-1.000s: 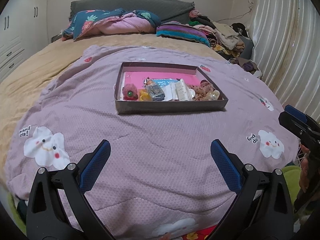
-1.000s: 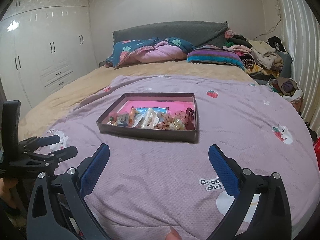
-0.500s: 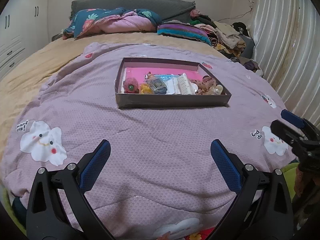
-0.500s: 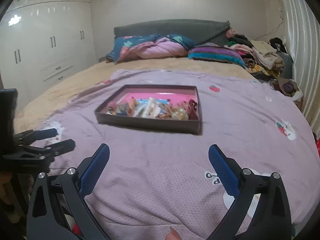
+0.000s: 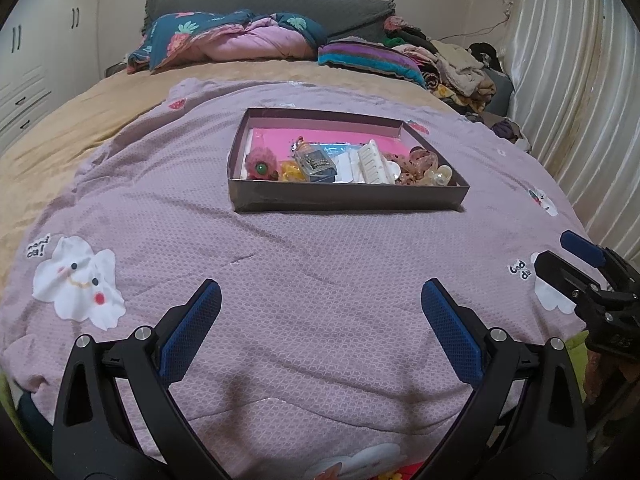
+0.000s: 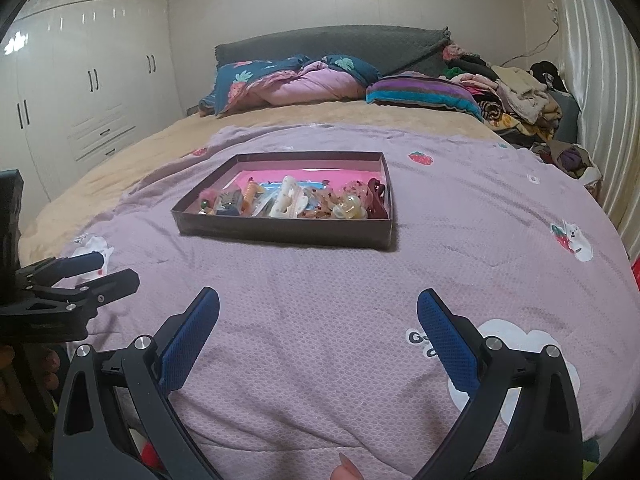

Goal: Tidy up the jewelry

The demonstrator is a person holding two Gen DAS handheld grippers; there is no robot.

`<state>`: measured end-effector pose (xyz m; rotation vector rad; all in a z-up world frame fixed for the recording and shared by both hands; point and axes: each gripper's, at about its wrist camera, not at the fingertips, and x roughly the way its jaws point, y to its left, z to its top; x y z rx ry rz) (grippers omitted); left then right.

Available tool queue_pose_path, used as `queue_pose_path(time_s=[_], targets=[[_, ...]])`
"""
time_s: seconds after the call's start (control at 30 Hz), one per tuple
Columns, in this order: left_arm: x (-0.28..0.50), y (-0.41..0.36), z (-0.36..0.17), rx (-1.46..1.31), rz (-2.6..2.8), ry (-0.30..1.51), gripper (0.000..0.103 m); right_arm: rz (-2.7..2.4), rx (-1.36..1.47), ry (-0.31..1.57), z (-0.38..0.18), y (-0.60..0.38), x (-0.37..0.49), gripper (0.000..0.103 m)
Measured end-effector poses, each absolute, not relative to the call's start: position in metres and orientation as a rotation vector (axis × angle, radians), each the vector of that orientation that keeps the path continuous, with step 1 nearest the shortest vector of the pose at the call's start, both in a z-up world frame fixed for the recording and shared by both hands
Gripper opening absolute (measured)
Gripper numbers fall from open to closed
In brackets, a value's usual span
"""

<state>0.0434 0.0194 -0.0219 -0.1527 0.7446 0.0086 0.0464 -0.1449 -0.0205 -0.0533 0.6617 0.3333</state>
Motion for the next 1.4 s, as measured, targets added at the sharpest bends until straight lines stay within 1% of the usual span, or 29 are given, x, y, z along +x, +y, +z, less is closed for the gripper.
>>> queue_pose_path(time_s=[1.4], targets=[[0.0396, 0.0216, -0.0203, -0.148, 0.032, 0.751, 0.094, 0.345, -0.054, 0.655, -0.0146, -0.1431, 0.0417, 0.099]])
